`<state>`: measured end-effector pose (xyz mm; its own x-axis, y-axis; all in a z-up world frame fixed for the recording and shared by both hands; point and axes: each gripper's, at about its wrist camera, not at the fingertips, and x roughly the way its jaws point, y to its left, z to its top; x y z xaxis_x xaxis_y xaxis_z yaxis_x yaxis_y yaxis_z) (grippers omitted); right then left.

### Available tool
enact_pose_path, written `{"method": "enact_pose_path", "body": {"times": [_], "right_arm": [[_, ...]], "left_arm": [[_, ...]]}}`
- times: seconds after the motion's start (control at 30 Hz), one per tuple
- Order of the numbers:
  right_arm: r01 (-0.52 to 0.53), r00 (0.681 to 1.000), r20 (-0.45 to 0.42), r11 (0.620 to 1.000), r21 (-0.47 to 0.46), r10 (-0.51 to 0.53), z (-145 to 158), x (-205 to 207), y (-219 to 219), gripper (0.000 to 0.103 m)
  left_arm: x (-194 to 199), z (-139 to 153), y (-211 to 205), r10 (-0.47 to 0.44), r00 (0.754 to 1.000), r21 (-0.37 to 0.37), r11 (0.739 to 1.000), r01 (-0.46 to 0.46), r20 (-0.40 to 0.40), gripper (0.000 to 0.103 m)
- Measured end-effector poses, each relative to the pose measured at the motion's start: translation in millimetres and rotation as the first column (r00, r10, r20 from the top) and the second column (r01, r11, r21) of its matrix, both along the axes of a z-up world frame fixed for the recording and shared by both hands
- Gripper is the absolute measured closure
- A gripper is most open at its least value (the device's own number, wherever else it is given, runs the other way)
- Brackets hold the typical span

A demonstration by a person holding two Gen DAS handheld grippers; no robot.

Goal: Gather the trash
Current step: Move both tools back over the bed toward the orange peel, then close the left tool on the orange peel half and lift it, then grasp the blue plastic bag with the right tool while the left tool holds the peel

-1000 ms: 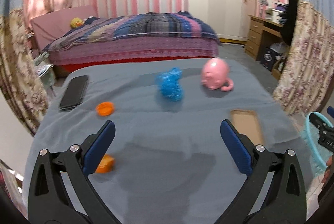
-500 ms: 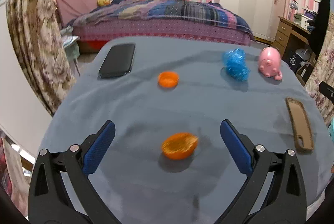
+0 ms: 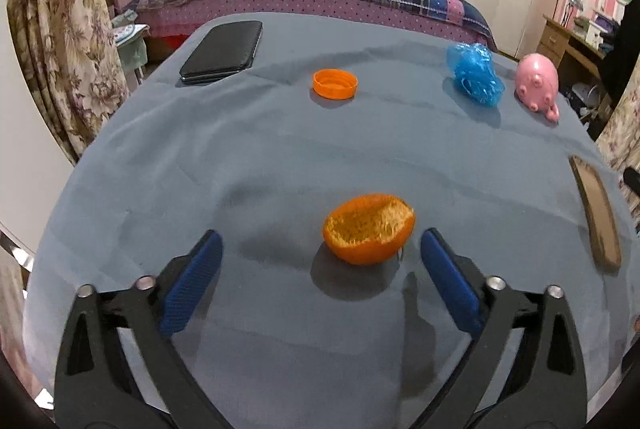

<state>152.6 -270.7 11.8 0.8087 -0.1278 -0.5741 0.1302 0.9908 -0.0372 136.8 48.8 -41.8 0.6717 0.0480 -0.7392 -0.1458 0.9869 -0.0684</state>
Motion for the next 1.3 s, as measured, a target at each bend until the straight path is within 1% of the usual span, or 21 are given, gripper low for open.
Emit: {"method": "enact_pose_path", "body": {"times": [0.03, 0.07, 0.1, 0.13, 0.17, 0.23, 0.3, 0.37, 0.47, 0.5, 0.6, 0.63, 0.7, 0.77, 0.87, 0.93, 1.0, 1.1, 1.2, 1.23, 1.3], "right_arm": [[0.007, 1.000, -0.002, 1.000, 0.007, -0.007, -1, 2, -3, 0.005], [0.010, 1.000, -0.004, 1.000, 0.011, -0.010, -2, 3, -4, 0.005], [0.015, 1.000, -0.011, 1.000, 0.017, -0.014, -4, 5, -6, 0.005], [0.021, 1.000, -0.020, 1.000, 0.018, -0.020, -5, 7, -6, 0.005], [0.023, 0.999, -0.024, 1.000, 0.017, -0.023, -6, 8, -6, 0.005], [0.001, 1.000, -0.022, 1.000, 0.019, -0.001, -6, 10, -3, 0.005], [-0.006, 1.000, -0.018, 1.000, -0.003, 0.005, -6, 9, -2, 0.005], [0.000, 1.000, -0.015, 1.000, -0.021, -0.001, -6, 10, -3, 0.005], [0.031, 0.999, -0.006, 1.000, -0.006, -0.031, -4, 8, -18, 0.005], [0.054, 0.999, -0.004, 0.998, 0.019, -0.054, -4, 7, -27, 0.005], [0.078, 0.997, -0.010, 0.995, 0.060, -0.078, -8, 8, -37, 0.004], [0.083, 0.997, -0.014, 0.994, 0.064, -0.082, -9, 9, -38, 0.004], [0.080, 0.997, -0.019, 0.994, 0.069, -0.079, -12, 14, -34, 0.004], [0.054, 0.998, -0.034, 0.996, 0.073, -0.051, -14, 25, -23, 0.004], [0.022, 0.998, -0.068, 0.997, 0.079, -0.017, -13, 39, -4, 0.004], [-0.026, 0.996, -0.086, 0.996, 0.085, 0.034, -13, 53, 19, 0.004], [-0.110, 0.990, -0.085, 0.991, 0.073, 0.116, -12, 72, 48, 0.004], [-0.171, 0.983, -0.069, 0.985, 0.039, 0.173, -10, 98, 83, 0.004], [-0.192, 0.978, -0.085, 0.981, -0.002, 0.191, -14, 128, 111, 0.004], [-0.198, 0.976, -0.091, 0.980, -0.004, 0.197, -15, 135, 117, 0.004], [-0.208, 0.972, -0.113, 0.978, -0.006, 0.206, -22, 153, 128, 0.005]], "left_arm": [[2, -1, -1, -0.012, 1.000, -0.007, 1.000, 0.012, -0.006, 0.027], [5, -1, -3, -0.030, 1.000, -0.011, 1.000, 0.030, -0.011, 0.030], [6, -1, -6, -0.042, 0.999, -0.005, 0.999, 0.042, -0.010, 0.040], [7, 1, -12, -0.069, 0.998, 0.008, 0.998, 0.069, -0.002, 0.056], [8, 3, -15, -0.085, 0.996, 0.011, 0.996, 0.085, -0.002, 0.064], [11, 7, -19, -0.095, 0.995, 0.025, 0.995, 0.095, -0.004, 0.073], [16, 16, -20, -0.106, 0.994, 0.022, 0.994, 0.106, 0.006, 0.074], [26, 33, -16, -0.084, 0.995, 0.033, 0.996, 0.083, 0.047, 0.074], [46, 60, -5, -0.041, 0.994, 0.006, 0.999, 0.041, 0.101, 0.074], [54, 68, 0, -0.025, 0.993, -0.001, 1.000, 0.025, 0.116, 0.074], [66, 75, 5, 0.012, 0.989, 0.034, 0.999, -0.017, 0.149, 0.074], [67, 72, 7, 0.020, 0.987, 0.053, 0.998, -0.029, 0.157, 0.074], [69, 63, 12, 0.028, 0.990, 0.056, 0.998, -0.036, 0.139, 0.074], [73, 53, 23, 0.032, 0.995, 0.058, 0.998, -0.037, 0.092, 0.074], [73, 54, 44, 0.073, 0.994, 0.104, 0.991, -0.082, 0.087, 0.074], [71, 57, 63, 0.110, 0.989, 0.075, 0.990, -0.118, 0.098, 0.074], [72, 58, 75, 0.130, 0.986, 0.048, 0.990, -0.135, 0.101, 0.074], [72, 58, 89, 0.160, 0.981, 0.066, 0.984, -0.168, 0.112, 0.074], [72, 58, 103, 0.187, 0.976, 0.033, 0.981, -0.192, 0.110, 0.074], [73, 58, 109, 0.195, 0.975, 0.005, 0.980, -0.197, 0.107, 0.074], [73, 58, 115, 0.206, 0.973, -0.006, 0.979, -0.206, 0.107, 0.074]]}}
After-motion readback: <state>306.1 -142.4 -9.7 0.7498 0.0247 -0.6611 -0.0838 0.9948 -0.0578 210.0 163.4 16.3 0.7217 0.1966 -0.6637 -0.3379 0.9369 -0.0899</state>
